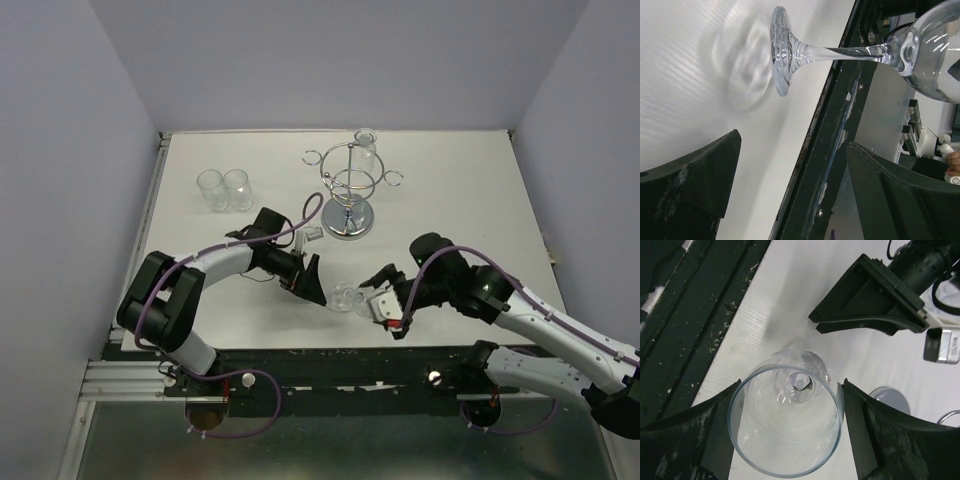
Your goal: Take the wine glass off the wine glass rack
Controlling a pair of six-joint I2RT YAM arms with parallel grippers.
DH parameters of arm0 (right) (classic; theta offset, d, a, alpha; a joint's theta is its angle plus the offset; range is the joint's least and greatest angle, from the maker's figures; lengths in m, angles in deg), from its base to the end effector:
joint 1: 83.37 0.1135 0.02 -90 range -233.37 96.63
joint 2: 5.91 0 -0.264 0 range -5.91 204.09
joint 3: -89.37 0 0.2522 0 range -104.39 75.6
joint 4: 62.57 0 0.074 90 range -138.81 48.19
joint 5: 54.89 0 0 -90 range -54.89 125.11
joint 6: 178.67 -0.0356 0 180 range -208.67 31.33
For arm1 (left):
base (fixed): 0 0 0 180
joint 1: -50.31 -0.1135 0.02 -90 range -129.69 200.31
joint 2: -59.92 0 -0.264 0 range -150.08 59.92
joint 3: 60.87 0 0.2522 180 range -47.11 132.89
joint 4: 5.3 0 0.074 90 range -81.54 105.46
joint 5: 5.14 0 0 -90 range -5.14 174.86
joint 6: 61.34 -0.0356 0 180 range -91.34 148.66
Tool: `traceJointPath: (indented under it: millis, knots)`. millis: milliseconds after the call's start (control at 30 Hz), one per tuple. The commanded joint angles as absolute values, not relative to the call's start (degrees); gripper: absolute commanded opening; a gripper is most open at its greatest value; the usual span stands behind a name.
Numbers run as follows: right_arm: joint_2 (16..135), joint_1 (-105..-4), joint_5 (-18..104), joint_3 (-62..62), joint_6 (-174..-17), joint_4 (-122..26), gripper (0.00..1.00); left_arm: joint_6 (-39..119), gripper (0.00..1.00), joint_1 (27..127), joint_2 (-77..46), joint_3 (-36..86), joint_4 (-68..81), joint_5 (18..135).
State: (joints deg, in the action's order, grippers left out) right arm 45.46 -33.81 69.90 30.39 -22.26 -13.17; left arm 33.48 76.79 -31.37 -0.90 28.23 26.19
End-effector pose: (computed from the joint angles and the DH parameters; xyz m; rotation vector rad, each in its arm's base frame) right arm 0.1027 0.1518 0.2843 -2.0084 0.8957 0.5321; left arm 0.2377 -0.1524 0.1626 0.8041 2.4783 -1.5546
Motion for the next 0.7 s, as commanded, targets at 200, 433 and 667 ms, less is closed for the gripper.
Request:
traceJointPath:
  millis: [200,433,667]
  knots:
    - [54.73,-33.45,68.43,18.21,-38.57,-3.28,0.58,34.64,0.99,76.68,-21.03,-5.28,28.06,31.95]
    - [60.09,-33.45,65.09,15.75,-42.61,-2.49,0.60,35.78,0.99,76.68,-17.78,-5.98,27.80,35.38]
    - [62.82,-33.53,64.03,15.22,-46.22,-4.60,0.68,34.03,0.99,76.42,-13.56,-5.28,28.76,36.00]
